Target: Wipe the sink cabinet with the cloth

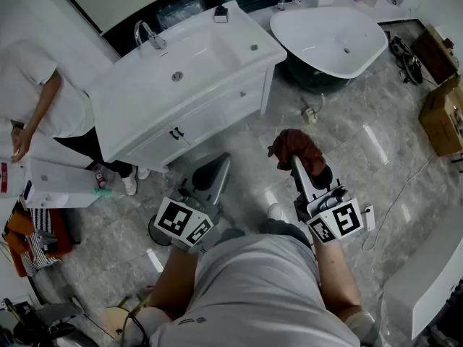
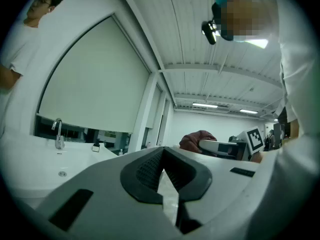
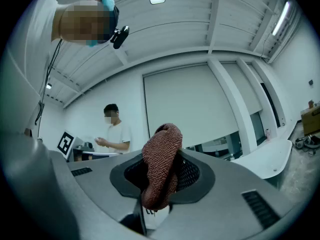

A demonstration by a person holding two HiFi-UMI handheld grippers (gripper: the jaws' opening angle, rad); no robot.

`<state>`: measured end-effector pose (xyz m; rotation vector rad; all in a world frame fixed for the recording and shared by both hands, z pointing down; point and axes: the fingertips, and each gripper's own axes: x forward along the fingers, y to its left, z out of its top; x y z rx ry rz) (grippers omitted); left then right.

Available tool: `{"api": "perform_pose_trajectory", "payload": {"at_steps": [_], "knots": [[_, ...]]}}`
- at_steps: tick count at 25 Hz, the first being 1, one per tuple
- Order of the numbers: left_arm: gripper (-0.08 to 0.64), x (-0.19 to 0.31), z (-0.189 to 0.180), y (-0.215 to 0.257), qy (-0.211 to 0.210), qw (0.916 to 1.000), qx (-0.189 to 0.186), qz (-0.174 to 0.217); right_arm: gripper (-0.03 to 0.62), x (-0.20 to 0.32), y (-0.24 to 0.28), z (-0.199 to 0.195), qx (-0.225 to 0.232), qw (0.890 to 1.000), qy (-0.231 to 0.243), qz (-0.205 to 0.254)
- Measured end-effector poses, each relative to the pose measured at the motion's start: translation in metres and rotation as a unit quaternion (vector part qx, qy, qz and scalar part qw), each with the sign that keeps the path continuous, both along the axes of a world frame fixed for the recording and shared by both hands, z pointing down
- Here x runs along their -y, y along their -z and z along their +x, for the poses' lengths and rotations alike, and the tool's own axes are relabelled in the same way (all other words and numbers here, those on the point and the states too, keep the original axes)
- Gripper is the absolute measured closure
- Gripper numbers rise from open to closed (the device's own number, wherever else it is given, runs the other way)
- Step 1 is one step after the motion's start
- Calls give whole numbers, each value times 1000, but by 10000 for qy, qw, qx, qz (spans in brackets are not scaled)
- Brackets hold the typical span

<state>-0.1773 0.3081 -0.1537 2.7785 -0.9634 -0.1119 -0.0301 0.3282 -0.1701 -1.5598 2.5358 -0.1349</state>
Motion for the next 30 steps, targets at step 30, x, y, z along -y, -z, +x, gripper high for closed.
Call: {"api": "perform_pose_trajectory", "payload": {"at_steps": [30], "knots": [[549, 69, 122, -49, 19, 9955, 762, -564, 489, 76, -57, 157, 653, 9950, -359, -664]]}}
